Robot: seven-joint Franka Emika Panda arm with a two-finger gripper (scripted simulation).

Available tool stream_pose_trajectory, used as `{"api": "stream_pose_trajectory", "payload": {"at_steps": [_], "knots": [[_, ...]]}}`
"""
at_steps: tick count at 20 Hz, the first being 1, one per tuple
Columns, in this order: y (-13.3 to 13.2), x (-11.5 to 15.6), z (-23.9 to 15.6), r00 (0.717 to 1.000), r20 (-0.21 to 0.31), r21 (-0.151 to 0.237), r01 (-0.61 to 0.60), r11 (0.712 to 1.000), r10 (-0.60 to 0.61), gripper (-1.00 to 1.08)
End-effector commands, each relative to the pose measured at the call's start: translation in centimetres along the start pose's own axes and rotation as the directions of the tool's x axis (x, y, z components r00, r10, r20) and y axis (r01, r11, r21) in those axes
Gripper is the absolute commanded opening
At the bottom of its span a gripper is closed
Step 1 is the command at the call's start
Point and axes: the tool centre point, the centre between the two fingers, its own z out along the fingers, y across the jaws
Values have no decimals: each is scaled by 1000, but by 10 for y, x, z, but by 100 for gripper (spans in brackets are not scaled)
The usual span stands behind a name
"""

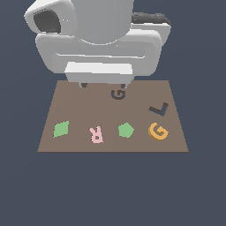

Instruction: Insert a designated object into the corresponding slot on a board.

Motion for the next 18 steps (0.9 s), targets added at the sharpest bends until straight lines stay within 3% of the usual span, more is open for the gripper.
{"api": "stream_pose_trajectory", "payload": {"at_steps": [1,12,18], "knots": [[0,0,0,1000,0,0,0,1000,0,100],[-20,16,21,993,7,9,114,993,-114,100],[-53,36,52,961,16,23,276,961,-276,100]]}}
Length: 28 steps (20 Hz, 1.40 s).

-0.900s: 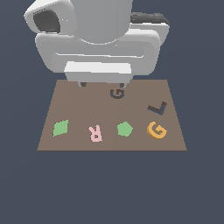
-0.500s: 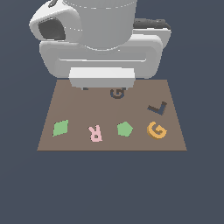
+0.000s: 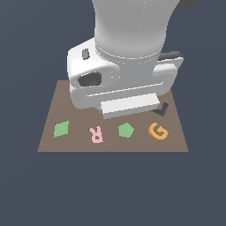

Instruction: Insert a designated object into the corresponding slot on a board.

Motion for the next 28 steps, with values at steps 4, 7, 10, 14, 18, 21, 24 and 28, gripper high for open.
{"api": "stream_pose_trajectory", "payload": {"at_steps": [4,7,10,14,18,21,24,28], "knots": [[-37,27,37,980,13,16,198,980,-199,100],[-59,38,57,953,19,24,302,953,-302,100],[-79,45,73,921,23,31,388,921,-388,100],[-101,51,91,879,27,39,475,879,-476,100],[-115,53,102,847,30,44,530,847,-531,100],[-120,53,106,835,31,45,548,835,-550,100],[-121,52,106,836,32,46,547,836,-549,100],[-121,52,112,835,32,46,548,835,-550,100]]}}
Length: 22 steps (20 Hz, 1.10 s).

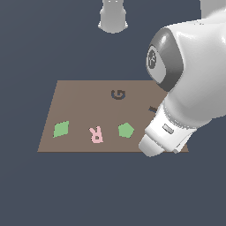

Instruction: Insert a designated object into the corresponding slot on a board.

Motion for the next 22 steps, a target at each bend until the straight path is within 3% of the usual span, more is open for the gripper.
{"api": "stream_pose_trajectory", "payload": {"at_steps": [1,6,7,22], "knots": [[0,0,7,1000,1,0,2,1000,-2,100],[-1,0,18,1000,1,0,4,1000,-4,100],[-1,0,18,1000,1,0,4,1000,-4,-100],[0,0,15,1000,2,0,4,1000,-4,-100]]}}
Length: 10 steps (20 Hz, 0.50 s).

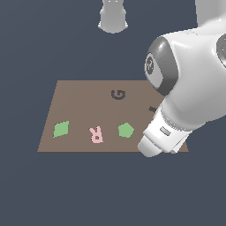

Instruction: Insert a designated object into the corresponding slot on a board.

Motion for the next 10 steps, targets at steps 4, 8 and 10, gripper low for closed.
{"api": "stream_pose_trajectory", "payload": {"at_steps": [4,8,10], "knots": [[-1,-2,0,1000,1,1,6,1000,-6,-100],[-4,-7,0,1000,1,1,24,1000,-24,-100],[-6,-10,0,999,1,1,37,999,-37,-100]]}}
